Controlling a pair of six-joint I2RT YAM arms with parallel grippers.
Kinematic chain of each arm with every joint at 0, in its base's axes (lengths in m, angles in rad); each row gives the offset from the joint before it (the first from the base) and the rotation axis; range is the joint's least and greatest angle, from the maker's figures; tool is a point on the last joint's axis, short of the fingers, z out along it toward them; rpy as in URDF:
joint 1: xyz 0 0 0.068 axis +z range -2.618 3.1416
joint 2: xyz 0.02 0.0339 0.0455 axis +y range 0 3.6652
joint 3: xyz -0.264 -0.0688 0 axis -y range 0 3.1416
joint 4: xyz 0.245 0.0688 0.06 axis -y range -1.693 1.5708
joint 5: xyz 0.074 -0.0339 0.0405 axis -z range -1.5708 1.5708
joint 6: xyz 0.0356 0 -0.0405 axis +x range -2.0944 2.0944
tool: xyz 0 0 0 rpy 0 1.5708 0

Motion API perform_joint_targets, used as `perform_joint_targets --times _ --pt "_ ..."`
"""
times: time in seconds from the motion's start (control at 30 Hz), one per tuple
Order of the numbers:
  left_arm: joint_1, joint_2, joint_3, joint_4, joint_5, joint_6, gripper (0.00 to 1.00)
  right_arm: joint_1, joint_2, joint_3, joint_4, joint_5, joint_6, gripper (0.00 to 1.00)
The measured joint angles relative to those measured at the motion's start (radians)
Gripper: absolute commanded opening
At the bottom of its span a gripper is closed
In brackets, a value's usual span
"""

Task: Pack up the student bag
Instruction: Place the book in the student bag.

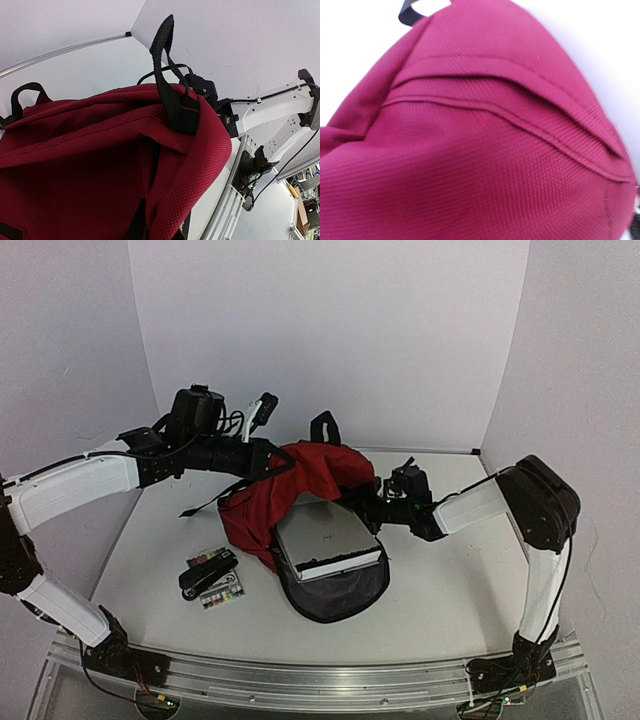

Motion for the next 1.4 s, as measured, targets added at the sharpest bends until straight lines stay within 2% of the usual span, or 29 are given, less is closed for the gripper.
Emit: perform_joint_targets --times 0.23,0.43,0.67,1.07,1.4 --pt "0.0 0.0 -0.024 0.041 0.011 -0.011 0.0 -0.007 -0.047 0.004 -0.122 0.143 -0.148 0.5" --pt "0.001 0.002 -0.02 0.051 0.02 0.016 0.0 0.011 -0.047 0.072 -0.253 0.237 -0.247 0.49" --pt "0.004 0.054 0.067 0.014 -0.008 0.043 0.0 0.048 -0.052 0.085 -0.284 0.35 -0.284 0.5" --pt "0.01 0.061 0.088 0.029 0.0 0.061 0.0 0.105 -0.092 0.099 -0.365 0.562 -0.312 0.51" --pt "0.09 0.106 0.184 0.016 0.002 0.065 0.0 0.165 -0.101 0.084 -0.349 0.646 -0.317 0.51"
